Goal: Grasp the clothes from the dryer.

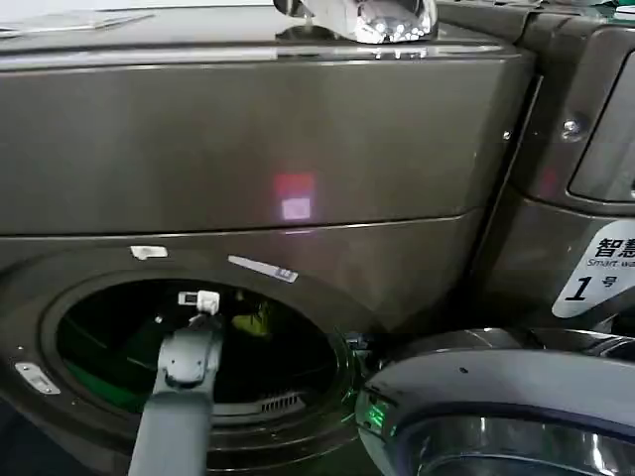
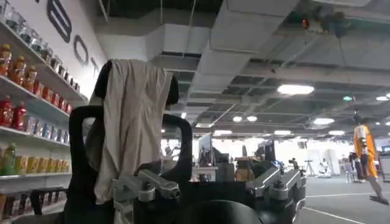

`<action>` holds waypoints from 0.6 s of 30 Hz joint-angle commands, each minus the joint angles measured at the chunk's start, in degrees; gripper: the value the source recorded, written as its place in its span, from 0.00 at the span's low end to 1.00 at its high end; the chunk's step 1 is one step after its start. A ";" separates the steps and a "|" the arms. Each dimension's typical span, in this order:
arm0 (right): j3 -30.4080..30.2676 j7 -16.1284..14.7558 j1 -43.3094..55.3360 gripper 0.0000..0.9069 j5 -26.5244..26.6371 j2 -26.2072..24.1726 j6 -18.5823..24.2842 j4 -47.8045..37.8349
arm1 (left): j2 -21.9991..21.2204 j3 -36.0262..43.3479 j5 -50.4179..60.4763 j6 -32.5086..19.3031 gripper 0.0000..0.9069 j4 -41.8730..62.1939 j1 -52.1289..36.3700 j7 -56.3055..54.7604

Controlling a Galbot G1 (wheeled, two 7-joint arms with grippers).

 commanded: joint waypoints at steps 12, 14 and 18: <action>-2.45 -0.07 0.71 1.00 -1.02 -0.30 0.36 0.54 | 2.30 -2.00 55.82 -46.77 1.00 9.18 -10.42 56.65; -2.49 -0.05 0.70 1.00 -1.06 -0.25 0.49 0.42 | 2.42 -2.31 56.74 -46.74 1.00 10.42 -11.16 56.66; -2.95 -0.01 0.93 1.00 -1.22 -0.12 0.71 0.51 | 2.72 -2.79 56.63 -46.18 1.00 11.59 -12.27 56.63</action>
